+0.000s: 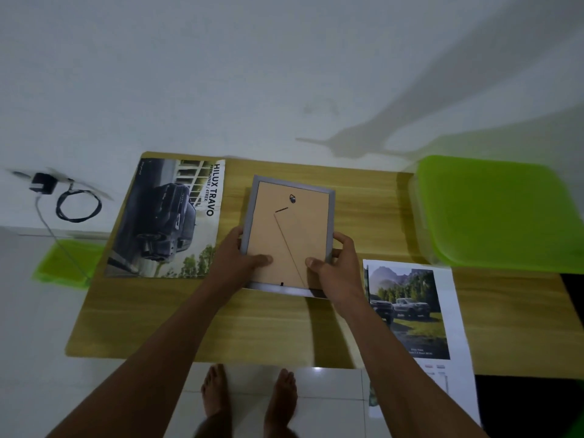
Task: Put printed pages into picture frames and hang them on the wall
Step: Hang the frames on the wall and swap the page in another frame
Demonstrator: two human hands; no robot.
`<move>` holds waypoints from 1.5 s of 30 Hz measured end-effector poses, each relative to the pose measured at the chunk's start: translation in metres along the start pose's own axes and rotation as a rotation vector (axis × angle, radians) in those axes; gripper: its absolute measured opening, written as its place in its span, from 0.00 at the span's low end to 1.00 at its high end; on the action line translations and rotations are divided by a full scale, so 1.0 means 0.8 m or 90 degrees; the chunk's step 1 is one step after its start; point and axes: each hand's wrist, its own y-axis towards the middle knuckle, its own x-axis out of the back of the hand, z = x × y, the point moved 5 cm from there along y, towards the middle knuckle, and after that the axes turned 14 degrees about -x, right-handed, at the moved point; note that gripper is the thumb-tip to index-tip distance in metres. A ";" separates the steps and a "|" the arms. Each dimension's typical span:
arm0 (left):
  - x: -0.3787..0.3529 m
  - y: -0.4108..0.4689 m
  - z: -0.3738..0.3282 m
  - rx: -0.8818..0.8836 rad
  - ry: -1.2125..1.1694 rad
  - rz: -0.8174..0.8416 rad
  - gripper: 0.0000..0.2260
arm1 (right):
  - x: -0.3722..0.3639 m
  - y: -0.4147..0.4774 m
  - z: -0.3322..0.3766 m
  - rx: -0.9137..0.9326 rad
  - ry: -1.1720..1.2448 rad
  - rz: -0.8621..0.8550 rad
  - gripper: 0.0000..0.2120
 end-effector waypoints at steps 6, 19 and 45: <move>0.000 -0.012 -0.060 -0.032 -0.069 0.079 0.35 | 0.008 -0.021 0.037 0.028 0.000 -0.003 0.30; -0.042 -0.066 -0.147 -0.326 0.534 0.111 0.39 | -0.015 -0.089 0.127 0.044 0.181 0.108 0.26; 0.075 -0.014 -0.272 -0.200 -0.131 0.140 0.18 | 0.075 -0.166 0.240 0.286 0.191 0.240 0.13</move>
